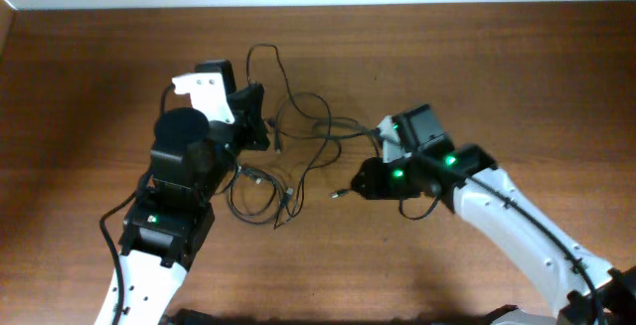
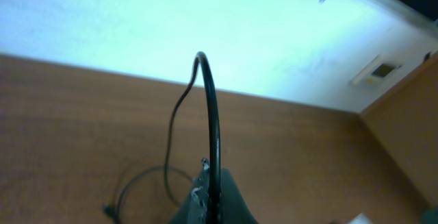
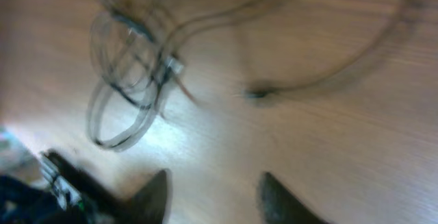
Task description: Untangle cables
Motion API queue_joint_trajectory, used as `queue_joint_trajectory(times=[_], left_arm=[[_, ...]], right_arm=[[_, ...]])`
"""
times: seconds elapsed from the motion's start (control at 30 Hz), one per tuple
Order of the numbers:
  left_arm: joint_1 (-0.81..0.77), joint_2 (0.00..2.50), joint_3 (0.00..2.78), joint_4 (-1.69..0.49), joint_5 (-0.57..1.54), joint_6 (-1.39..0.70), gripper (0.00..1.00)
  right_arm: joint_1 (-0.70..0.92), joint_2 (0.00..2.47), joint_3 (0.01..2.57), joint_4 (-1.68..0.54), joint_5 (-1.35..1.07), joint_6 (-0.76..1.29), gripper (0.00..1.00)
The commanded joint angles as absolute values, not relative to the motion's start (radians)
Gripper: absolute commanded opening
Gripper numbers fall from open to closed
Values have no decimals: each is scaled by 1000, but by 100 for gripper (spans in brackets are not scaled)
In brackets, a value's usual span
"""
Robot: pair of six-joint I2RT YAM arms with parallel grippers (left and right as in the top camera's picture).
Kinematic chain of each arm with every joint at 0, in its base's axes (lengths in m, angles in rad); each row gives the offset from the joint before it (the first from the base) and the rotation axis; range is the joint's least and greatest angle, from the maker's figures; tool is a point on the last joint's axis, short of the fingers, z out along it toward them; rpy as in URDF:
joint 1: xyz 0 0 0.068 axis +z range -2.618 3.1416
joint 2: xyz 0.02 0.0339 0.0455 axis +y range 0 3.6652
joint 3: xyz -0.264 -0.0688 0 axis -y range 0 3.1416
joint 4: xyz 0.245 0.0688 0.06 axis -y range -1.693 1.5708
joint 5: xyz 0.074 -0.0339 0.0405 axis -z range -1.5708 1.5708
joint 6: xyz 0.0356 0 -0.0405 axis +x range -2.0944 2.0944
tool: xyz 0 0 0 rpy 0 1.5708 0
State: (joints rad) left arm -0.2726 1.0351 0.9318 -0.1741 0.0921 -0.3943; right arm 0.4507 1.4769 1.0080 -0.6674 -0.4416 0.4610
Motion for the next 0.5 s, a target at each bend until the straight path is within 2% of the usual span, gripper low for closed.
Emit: queue_joint_trajectory(times=[0.0, 0.07, 0.17, 0.23, 0.27, 0.3, 0.37, 0.43, 0.47], left_arm=[[-264, 1025, 1062, -166, 90, -405, 0], [-264, 1025, 1139, -172, 108, -404, 0], [-263, 1025, 1235, -180, 213, -403, 0], [-263, 1011, 1245, -167, 212, -403, 0], [-263, 997, 1245, -157, 185, -403, 0], [-264, 980, 1245, -160, 143, -403, 0], [-264, 959, 1245, -179, 86, -404, 0], [-264, 955, 1245, -306, -105, -596, 0], [-264, 956, 1245, -393, -153, -806, 0]], right_arm=[[577, 1481, 919, -424, -428, 551, 65], [590, 1488, 917, -342, -400, 601, 75], [590, 1505, 917, -245, -377, 667, 76], [590, 1521, 917, -208, -392, 633, 91], [590, 1530, 917, -173, -477, 486, 99], [590, 1532, 917, -153, -576, 284, 99], [590, 1531, 917, -140, -603, 159, 99], [588, 1531, 917, -109, -594, 111, 99], [588, 1531, 917, -92, -595, 112, 99]])
